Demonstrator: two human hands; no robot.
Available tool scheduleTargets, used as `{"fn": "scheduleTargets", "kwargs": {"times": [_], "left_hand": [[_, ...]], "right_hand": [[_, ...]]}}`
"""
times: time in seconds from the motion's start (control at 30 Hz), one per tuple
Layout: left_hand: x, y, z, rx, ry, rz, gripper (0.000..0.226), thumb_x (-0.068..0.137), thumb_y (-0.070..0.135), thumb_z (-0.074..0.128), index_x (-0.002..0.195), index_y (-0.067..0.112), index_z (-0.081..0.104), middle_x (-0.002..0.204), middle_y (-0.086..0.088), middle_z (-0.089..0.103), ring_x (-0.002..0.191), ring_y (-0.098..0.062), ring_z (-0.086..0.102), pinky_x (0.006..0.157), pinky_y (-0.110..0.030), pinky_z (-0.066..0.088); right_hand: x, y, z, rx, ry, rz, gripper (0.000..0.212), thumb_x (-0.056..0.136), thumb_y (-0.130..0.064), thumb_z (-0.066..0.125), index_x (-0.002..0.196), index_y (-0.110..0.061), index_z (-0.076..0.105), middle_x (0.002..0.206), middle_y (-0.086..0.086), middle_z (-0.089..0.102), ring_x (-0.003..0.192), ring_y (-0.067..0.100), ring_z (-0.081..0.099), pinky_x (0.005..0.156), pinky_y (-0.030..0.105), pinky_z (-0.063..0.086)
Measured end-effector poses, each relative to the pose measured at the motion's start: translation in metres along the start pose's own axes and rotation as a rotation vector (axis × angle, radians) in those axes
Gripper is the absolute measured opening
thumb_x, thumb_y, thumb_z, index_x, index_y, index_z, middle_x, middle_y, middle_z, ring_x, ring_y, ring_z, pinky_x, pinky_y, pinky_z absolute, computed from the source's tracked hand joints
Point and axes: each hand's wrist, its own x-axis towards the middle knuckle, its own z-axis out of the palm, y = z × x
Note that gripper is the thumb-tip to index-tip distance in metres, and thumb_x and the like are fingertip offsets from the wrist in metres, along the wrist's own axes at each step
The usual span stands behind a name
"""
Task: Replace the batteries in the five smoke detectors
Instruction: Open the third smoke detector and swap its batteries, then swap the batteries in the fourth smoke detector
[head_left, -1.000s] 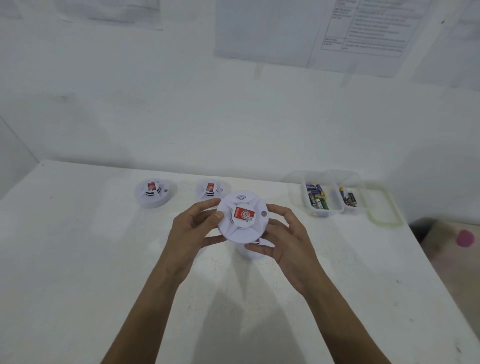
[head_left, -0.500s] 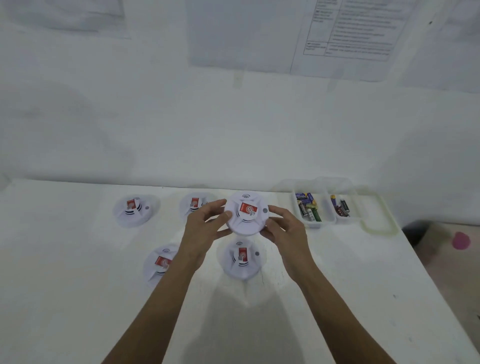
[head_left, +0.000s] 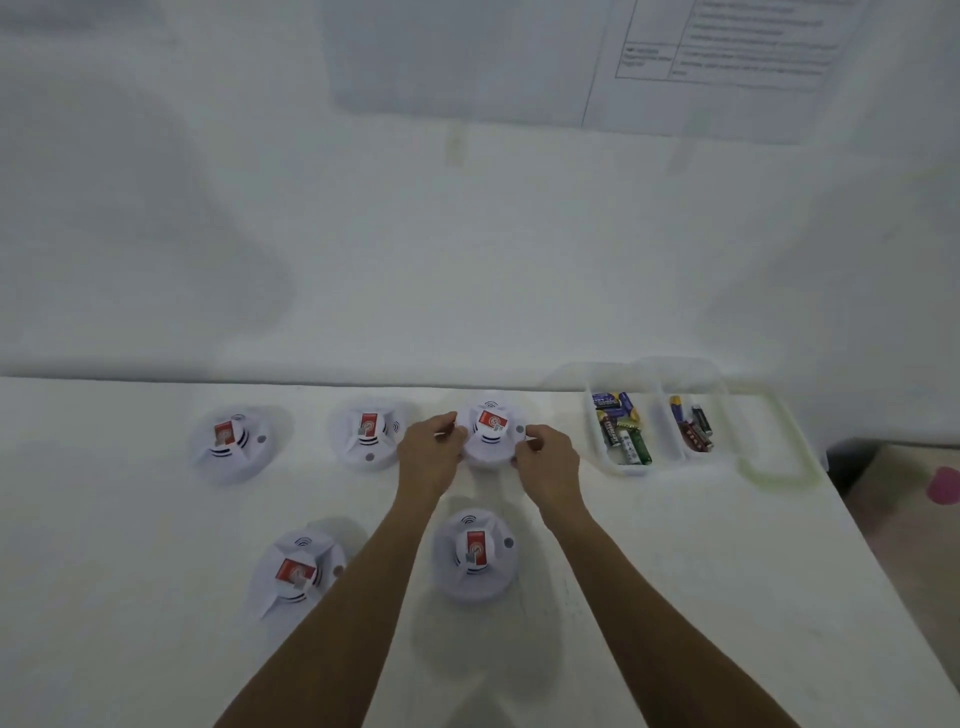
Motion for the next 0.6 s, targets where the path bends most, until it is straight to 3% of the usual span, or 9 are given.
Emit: {"fn": "scheduleTargets", "kwargs": {"times": [0.07, 0.1, 0.17, 0.3, 0.37, 0.4, 0.47, 0.53, 0.6], "left_hand": [[0.001, -0.001, 0.003, 0.104, 0.005, 0.048, 0.011, 0.09, 0.014, 0.06, 0.093, 0.014, 0.071, 0.086, -0.002, 0.064, 0.081, -0.02, 0.065, 0.086, -0.045, 0.054], [0.001, 0.001, 0.004, 0.152, 0.011, 0.069, 0.016, 0.09, 0.014, 0.059, 0.077, 0.023, 0.063, 0.081, -0.002, 0.059, 0.075, -0.018, 0.06, 0.085, -0.046, 0.052], [0.004, -0.001, 0.005, 0.21, 0.015, 0.091, 0.031, 0.09, 0.015, 0.059, 0.069, 0.033, 0.045, 0.077, -0.001, 0.053, 0.07, -0.016, 0.052, 0.083, -0.047, 0.052], [0.005, -0.004, 0.006, 0.251, 0.022, 0.079, 0.012, 0.091, 0.016, 0.06, 0.08, 0.019, 0.057, 0.077, -0.001, 0.058, 0.071, -0.023, 0.061, 0.082, -0.045, 0.053], [0.006, -0.003, 0.005, 0.235, 0.007, 0.073, 0.007, 0.092, 0.016, 0.059, 0.086, 0.016, 0.063, 0.08, -0.002, 0.06, 0.082, -0.031, 0.067, 0.084, -0.046, 0.054], [0.006, -0.003, 0.004, 0.219, -0.011, 0.059, 0.008, 0.092, 0.015, 0.059, 0.093, 0.013, 0.066, 0.084, -0.005, 0.062, 0.089, -0.032, 0.067, 0.086, -0.047, 0.054], [0.005, -0.003, 0.001, 0.195, -0.047, 0.006, 0.03, 0.094, 0.016, 0.058, 0.122, 0.006, 0.063, 0.107, -0.012, 0.067, 0.103, -0.029, 0.065, 0.093, -0.046, 0.052], [0.002, -0.004, -0.007, 0.215, -0.081, -0.003, 0.039, 0.095, 0.017, 0.056, 0.134, 0.009, 0.054, 0.127, -0.011, 0.062, 0.11, -0.024, 0.062, 0.096, -0.044, 0.051], [-0.004, -0.005, -0.019, 0.252, -0.103, 0.063, 0.035, 0.096, 0.016, 0.055, 0.13, 0.013, 0.058, 0.125, -0.008, 0.063, 0.104, -0.018, 0.063, 0.093, -0.042, 0.053]], "right_hand": [[0.003, 0.004, 0.002, -0.062, -0.009, -0.009, 0.025, 0.096, -0.013, 0.048, 0.095, 0.003, 0.067, 0.09, 0.015, 0.069, 0.085, 0.03, 0.064, 0.075, 0.039, 0.051], [0.004, 0.005, 0.003, -0.081, -0.011, -0.011, 0.025, 0.096, -0.012, 0.048, 0.094, 0.004, 0.067, 0.089, 0.016, 0.069, 0.085, 0.03, 0.064, 0.074, 0.039, 0.051], [0.007, 0.006, 0.003, -0.093, -0.015, -0.006, 0.023, 0.095, -0.01, 0.048, 0.095, 0.004, 0.067, 0.088, 0.016, 0.069, 0.085, 0.031, 0.063, 0.075, 0.04, 0.051], [0.007, 0.005, 0.005, -0.118, -0.023, -0.032, 0.025, 0.096, -0.01, 0.047, 0.091, 0.003, 0.067, 0.084, 0.016, 0.068, 0.075, 0.027, 0.061, 0.065, 0.03, 0.047], [0.006, 0.005, 0.005, -0.118, -0.02, -0.035, 0.026, 0.096, -0.011, 0.046, 0.088, 0.004, 0.067, 0.081, 0.016, 0.067, 0.068, 0.021, 0.055, 0.058, 0.026, 0.041], [0.005, 0.004, 0.005, -0.115, -0.016, -0.027, 0.026, 0.096, -0.009, 0.046, 0.087, 0.004, 0.066, 0.08, 0.016, 0.067, 0.064, 0.018, 0.052, 0.056, 0.024, 0.039], [0.001, -0.002, 0.004, -0.112, -0.005, -0.003, 0.022, 0.096, -0.007, 0.046, 0.088, 0.002, 0.064, 0.082, 0.015, 0.065, 0.061, 0.014, 0.049, 0.056, 0.021, 0.036], [-0.004, -0.009, 0.003, -0.158, 0.006, 0.003, 0.015, 0.097, -0.01, 0.046, 0.102, -0.007, 0.06, 0.103, 0.017, 0.06, 0.076, 0.019, 0.055, 0.065, 0.018, 0.036], [-0.01, -0.018, 0.003, -0.208, 0.027, -0.016, 0.031, 0.097, -0.013, 0.047, 0.127, -0.005, 0.051, 0.122, 0.016, 0.049, 0.102, 0.026, 0.055, 0.075, 0.02, 0.036]]}}
